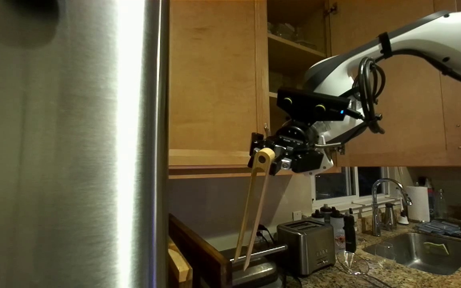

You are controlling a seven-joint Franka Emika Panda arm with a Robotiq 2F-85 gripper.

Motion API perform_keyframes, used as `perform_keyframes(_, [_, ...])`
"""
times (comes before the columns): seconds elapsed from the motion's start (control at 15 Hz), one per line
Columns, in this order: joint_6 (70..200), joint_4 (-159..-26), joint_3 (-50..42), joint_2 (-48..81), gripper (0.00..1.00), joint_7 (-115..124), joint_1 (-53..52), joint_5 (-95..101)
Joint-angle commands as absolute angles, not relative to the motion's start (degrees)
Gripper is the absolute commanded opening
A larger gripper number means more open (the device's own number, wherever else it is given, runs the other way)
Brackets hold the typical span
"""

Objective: Remove the fridge magnet from the bottom shelf of the open overhead cabinet, put the magnet on the left side of the fridge, and then close the cabinet door

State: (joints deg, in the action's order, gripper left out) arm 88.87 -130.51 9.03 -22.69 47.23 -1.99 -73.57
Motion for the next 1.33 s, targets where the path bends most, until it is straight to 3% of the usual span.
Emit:
perform_keyframes(0.0, [87.75, -131.68, 8.96, -23.43, 0.07, 49.4, -3.06, -77.73])
perform_keyframes(0.6, [88.97, -133.54, 12.19, -22.51, 0.07, 58.64, -7.14, -91.66])
perform_keyframes(1.27, [112.69, -131.87, 18.99, -17.61, 0.07, 57.95, -10.88, -104.8])
